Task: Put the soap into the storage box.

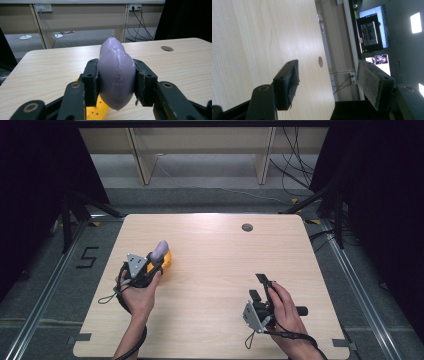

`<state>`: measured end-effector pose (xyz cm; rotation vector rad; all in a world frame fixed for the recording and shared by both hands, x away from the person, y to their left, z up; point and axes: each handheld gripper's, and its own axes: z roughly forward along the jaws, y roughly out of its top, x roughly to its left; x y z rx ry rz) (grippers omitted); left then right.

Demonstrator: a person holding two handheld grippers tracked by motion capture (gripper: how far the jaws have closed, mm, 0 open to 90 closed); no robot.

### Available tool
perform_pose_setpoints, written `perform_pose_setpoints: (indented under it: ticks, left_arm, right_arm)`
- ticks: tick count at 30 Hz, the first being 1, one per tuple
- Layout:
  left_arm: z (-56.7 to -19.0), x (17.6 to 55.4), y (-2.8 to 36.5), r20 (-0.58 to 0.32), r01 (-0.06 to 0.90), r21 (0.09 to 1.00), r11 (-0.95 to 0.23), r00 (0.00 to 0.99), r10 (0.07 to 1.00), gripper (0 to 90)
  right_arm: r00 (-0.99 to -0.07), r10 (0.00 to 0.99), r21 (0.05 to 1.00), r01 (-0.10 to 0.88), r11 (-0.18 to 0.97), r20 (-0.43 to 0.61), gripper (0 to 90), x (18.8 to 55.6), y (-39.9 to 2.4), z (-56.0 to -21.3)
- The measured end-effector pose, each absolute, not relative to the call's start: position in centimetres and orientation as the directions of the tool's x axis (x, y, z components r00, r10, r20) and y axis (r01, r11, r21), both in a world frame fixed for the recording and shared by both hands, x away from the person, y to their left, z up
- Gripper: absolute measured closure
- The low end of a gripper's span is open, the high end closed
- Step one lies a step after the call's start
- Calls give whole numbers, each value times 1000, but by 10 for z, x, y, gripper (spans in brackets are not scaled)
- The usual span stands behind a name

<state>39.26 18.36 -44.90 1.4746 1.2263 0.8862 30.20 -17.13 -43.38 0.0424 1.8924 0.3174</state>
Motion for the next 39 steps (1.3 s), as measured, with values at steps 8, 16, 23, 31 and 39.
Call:
perform_pose_setpoints:
  ticks: [8, 16, 23, 31, 39]
  left_arm:
    - [-453, 397, 186, -47, 258, 966, -4, 194, 980, 588]
    - [-459, 403, 189, -35, 265, 964, -11, 168, 985, 588]
    - [-462, 408, 190, -31, 278, 961, -10, 143, 989, 588]
    - [-465, 412, 191, -28, 285, 958, -14, 141, 990, 588]
    - [-469, 415, 194, -22, 306, 952, -21, 134, 991, 588]
  right_arm:
    - [-335, 169, 229, -146, 963, -927, 353, 303, -172, -433]
    - [-340, 191, 244, -120, 962, -921, 353, 302, -172, -434]
    - [-341, 193, 245, -118, 962, -920, 354, 301, -172, -434]
    - [-342, 194, 247, -117, 962, -919, 353, 301, -172, -434]
    - [-344, 193, 247, -119, 962, -919, 353, 301, -172, -434]
